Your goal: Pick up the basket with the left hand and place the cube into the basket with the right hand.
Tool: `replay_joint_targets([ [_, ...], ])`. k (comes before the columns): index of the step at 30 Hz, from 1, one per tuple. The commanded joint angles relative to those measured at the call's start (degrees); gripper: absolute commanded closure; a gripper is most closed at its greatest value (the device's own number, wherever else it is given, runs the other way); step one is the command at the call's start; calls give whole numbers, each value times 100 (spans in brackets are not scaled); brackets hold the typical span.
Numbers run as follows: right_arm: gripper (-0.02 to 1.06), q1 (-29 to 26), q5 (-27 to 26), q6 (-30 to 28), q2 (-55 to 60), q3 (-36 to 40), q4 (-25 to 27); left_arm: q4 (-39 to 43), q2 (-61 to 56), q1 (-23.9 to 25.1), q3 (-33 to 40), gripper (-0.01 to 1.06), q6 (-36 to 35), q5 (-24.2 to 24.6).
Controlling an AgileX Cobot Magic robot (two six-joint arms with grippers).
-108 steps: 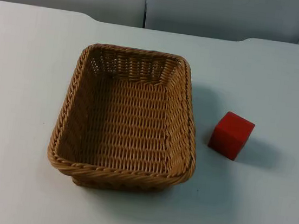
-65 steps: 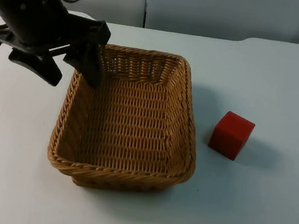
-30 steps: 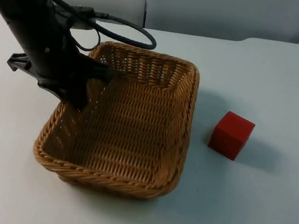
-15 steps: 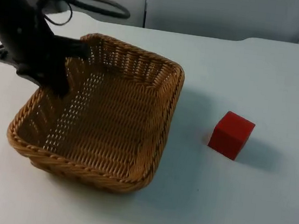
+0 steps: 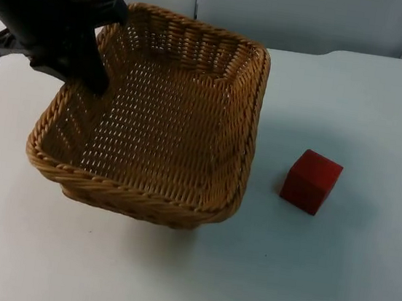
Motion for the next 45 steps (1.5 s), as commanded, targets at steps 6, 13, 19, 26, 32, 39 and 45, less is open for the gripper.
replay_joint_targets([
  [6,105,28,-54,9,-20,30,-22,-291,-77,-5,-8,105,-3,71],
  [13,105,28,-54,9,-20,30,-22,-289,-77,-5,-8,105,-3,21],
  [19,105,28,-54,9,-20,30,-22,-289,-77,-5,-8,105,-3,-80],
  [26,105,28,-54,9,-20,30,-22,-289,-77,-5,-8,105,-3,-355],
  [32,105,28,-54,9,-20,30,-22,-289,-77,-5,-8,105,-3,-650],
  [39,105,28,-54,9,-20,30,-22,-289,-77,-5,-8,105,-3,-950],
  [45,105,28,-54,95,-20,30,-76,-289,-77,-5,-8,105,-3,-1175],
])
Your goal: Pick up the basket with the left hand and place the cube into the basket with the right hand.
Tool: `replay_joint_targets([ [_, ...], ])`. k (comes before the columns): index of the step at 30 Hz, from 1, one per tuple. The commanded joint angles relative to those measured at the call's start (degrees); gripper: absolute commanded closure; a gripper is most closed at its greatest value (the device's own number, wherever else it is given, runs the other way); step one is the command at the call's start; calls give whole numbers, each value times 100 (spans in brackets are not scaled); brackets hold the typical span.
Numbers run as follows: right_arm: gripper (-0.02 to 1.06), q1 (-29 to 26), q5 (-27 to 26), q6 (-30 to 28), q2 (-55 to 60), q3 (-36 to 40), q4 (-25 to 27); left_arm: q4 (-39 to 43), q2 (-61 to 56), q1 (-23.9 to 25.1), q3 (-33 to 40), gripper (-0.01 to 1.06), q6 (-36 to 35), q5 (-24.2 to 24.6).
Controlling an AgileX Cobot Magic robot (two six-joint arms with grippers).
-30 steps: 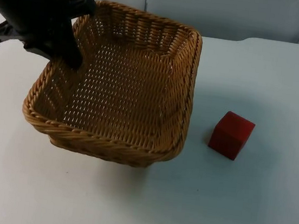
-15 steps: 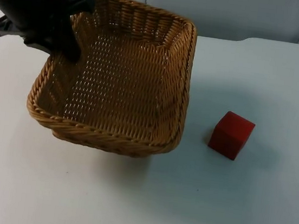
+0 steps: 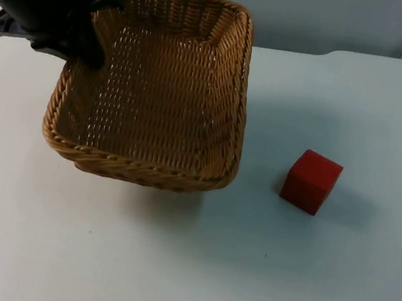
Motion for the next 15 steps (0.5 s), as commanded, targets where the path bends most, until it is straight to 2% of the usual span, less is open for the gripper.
replay_joint_targets([
  [1,105,28,-54,40,-20,30,-50,-180,-77,-5,-8,105,-13,-148],
  [15,105,28,-54,72,-20,30,-50,-180,-77,-5,-8,105,-13,-315],
])
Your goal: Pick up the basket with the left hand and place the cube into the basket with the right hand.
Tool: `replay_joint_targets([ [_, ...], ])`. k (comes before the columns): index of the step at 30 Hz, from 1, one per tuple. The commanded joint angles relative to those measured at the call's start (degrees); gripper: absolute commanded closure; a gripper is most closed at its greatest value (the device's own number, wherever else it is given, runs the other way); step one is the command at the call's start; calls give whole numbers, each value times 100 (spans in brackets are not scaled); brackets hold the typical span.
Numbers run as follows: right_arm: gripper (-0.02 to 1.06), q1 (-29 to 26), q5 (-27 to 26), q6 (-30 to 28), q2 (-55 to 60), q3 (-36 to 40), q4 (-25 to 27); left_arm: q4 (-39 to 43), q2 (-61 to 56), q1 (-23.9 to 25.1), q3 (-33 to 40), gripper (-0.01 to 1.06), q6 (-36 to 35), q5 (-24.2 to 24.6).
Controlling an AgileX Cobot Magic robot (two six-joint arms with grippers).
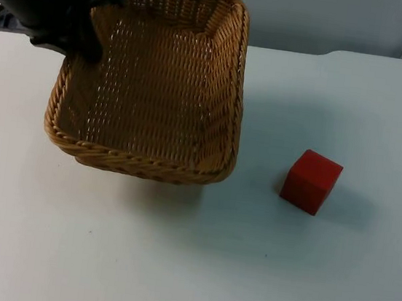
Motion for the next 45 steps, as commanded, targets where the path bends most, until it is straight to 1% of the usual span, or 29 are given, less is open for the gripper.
replay_joint_targets([
  [1,105,28,-54,50,-20,30,-38,-169,-77,-5,-8,105,-26,-69],
  [5,105,28,-54,60,-20,30,-38,-169,-77,-5,-8,105,-26,-69],
  [7,105,28,-54,233,-20,30,-38,-169,-77,-5,-8,105,-26,-69],
  [9,105,28,-44,272,-20,30,-38,-169,-77,-5,-8,105,-26,-38],
  [13,105,28,-44,356,-20,30,-38,-169,-77,-5,-8,105,-26,285],
  [14,105,28,-44,356,-20,30,-38,-169,-77,-5,-8,105,-26,285],
  [18,105,28,-55,536,-20,30,-38,-169,-77,-5,-8,105,-26,620],
  [24,105,28,-125,715,66,30,-38,-169,-77,-5,-8,105,-26,871],
  [27,105,28,-185,795,752,30,-38,-169,-77,-5,-8,105,-26,1001],
  [28,105,28,-185,795,752,30,-38,-169,-77,-5,-8,105,-26,1001],
  [30,105,28,-243,795,1482,-5,-38,-169,-77,-5,-8,105,-26,1001],
  [31,105,28,-377,795,1808,-62,-38,-169,-77,-5,-8,105,-26,1001],
  [32,105,28,-736,795,2120,-84,-7,-169,-77,-5,-8,105,-26,1001],
  [33,105,28,-736,795,2120,-84,-7,-169,-77,-5,-8,105,-26,1001],
  [34,105,28,-1219,766,2419,-84,61,-169,-77,-5,-8,105,-26,1006],
  [36,105,28,-2014,741,3028,-84,279,-169,-77,-5,-8,105,-26,1006],
  [37,105,28,-2295,728,3411,-84,446,-169,-77,-5,-8,105,-26,1006],
  [38,105,28,-2295,728,3411,-84,446,-169,-77,-5,-8,105,-26,1006],
  [39,105,28,-2454,613,3756,-84,670,-169,-77,-5,-8,105,-26,1006],
  [40,105,28,-2595,359,4189,-84,941,-169,-77,-5,-8,105,-26,1006],
  [41,105,28,-2759,-176,4864,-106,1523,-169,-77,-5,-8,105,-26,1006],
  [42,105,28,-2759,-176,4864,-106,1523,-169,-77,-5,-8,105,-26,1006],
  [44,105,28,-2800,-886,5717,-305,2257,-169,-77,-5,-8,105,-26,1006],
  [45,105,28,-2800,-1060,5947,-416,2443,-169,-77,-5,-8,105,-26,1006],
])
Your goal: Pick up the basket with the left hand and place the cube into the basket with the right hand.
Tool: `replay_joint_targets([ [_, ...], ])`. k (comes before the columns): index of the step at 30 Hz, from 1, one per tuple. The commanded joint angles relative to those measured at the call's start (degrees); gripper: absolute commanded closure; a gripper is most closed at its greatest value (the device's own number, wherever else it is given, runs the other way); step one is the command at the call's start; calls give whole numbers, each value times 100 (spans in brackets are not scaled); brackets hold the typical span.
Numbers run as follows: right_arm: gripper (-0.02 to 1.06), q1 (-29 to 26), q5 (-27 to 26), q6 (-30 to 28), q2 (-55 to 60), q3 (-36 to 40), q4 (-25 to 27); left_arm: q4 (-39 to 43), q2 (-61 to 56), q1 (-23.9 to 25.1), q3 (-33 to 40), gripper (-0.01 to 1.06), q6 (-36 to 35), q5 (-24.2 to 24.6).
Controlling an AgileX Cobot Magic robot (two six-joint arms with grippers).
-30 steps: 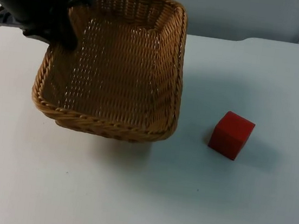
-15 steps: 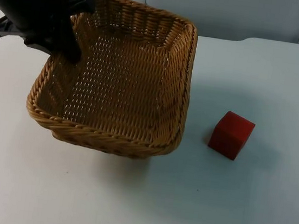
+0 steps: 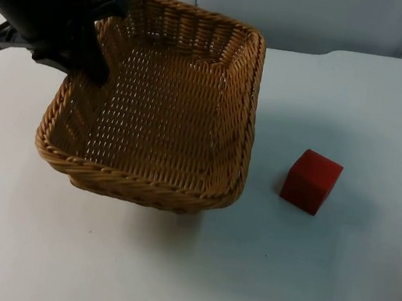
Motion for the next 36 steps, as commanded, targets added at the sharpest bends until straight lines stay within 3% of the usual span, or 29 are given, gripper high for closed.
replay_joint_targets([
  [1,105,28,-127,-607,657,-250,632,-169,-77,-5,-8,105,-26,62],
  [4,102,28,135,-813,1578,-874,884,-169,-77,-5,-8,105,-26,62],
  [7,82,28,607,-942,2480,-1651,739,-169,-77,-5,-8,105,-26,62],
  [8,82,28,607,-942,2480,-1651,739,-169,-77,-5,-8,105,-26,62],
  [9,66,28,884,-1027,2853,-2012,517,-169,-77,-5,-8,105,-26,62],
  [11,49,28,1282,-1339,3228,-2510,311,-169,-77,-5,-8,105,-26,62],
  [13,44,43,1478,-1534,3385,-2687,217,-169,-77,-5,-8,105,-26,62],
  [17,43,465,1654,-2340,3717,-3207,-528,-169,-77,-5,-8,105,-26,62],
  [18,43,465,1654,-2340,3717,-3207,-528,-169,-77,-5,-8,105,-26,62],
  [22,42,1317,1251,-2755,3911,-3274,-1539,-169,-77,-5,-8,105,-26,-29],
  [23,42,1317,1251,-2755,3911,-3274,-1539,-169,-77,-5,-8,105,-26,-29],
  [27,32,2113,412,-1924,4326,-3274,-2331,-169,-77,-5,-8,105,-26,-68],
  [28,32,2113,412,-1924,4326,-3274,-2331,-169,-77,-5,-8,105,-26,-68],
  [30,31,2428,158,-1287,4628,-3274,-3049,-159,-77,-5,-8,105,-26,-68],
  [32,31,2565,130,-1098,4864,-3274,-3214,-149,-77,-5,-8,105,-26,-68],
  [36,31,2624,81,-1098,5254,-3274,-3017,-149,-77,-5,-8,105,-26,-68],
])
